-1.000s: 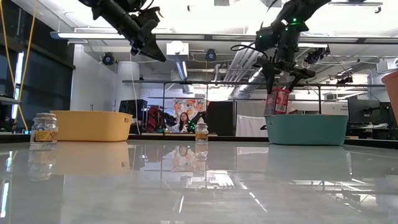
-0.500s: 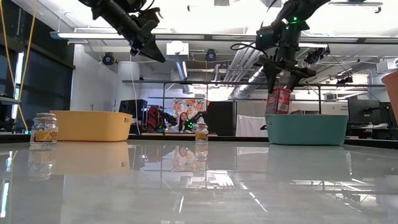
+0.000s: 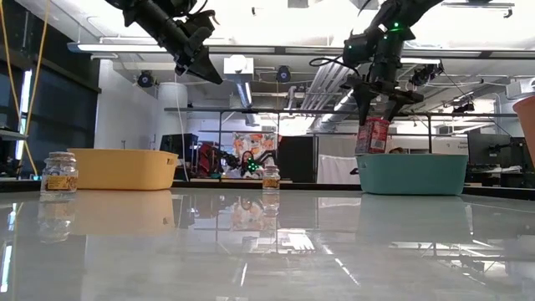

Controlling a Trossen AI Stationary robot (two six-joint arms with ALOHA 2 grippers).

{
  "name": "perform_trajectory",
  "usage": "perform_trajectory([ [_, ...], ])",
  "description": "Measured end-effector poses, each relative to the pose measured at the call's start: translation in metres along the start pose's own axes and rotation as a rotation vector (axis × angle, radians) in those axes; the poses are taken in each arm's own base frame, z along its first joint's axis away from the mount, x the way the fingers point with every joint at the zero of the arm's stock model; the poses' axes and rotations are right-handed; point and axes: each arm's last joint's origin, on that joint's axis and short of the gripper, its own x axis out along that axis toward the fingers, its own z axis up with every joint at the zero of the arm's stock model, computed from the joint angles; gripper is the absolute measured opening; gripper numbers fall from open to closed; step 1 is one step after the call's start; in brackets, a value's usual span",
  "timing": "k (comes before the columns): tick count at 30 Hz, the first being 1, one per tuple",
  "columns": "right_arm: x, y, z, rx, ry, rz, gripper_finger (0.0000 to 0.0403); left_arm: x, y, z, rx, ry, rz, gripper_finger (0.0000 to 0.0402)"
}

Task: Sort spices by type
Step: Stack the red seasoning can on top of the other red seasoning can on the green bin

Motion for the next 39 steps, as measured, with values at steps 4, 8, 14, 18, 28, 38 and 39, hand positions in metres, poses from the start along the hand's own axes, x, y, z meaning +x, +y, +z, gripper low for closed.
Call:
perform_trajectory([
  [4,-0.021,0.004,0.003,-0.025,-0.057,0.04,0.0221,0.0,0.0,0.0,0.016,-0.001,0.0,0.0],
  [8,-0.045,0.001,0.0,-0.024,-0.092,-0.014,0.022,0.0,0.0,0.0,0.016,-0.001,-0.001,0.0],
  [14,-0.056,-0.008,-0.005,-0.011,-0.083,-0.162,0.0219,0.0,0.0,0.001,0.01,-0.011,-0.015,0.0],
  [18,-0.05,-0.006,-0.002,-0.01,-0.064,-0.171,0.0219,0.0,0.0,0.001,0.008,-0.011,-0.016,0.0],
  [28,-0.021,0.0,0.01,-0.029,0.013,-0.219,0.0219,0.0,0.0,0.001,0.007,-0.01,-0.018,0.0],
  [38,-0.013,0.002,0.011,-0.007,0.053,-0.219,0.0219,0.0,0.0,0.001,0.006,-0.009,-0.018,0.0],
  [39,-0.013,0.001,0.011,-0.001,0.058,-0.227,0.0219,0.0,0.0,0.001,0.007,-0.009,-0.018,0.0],
])
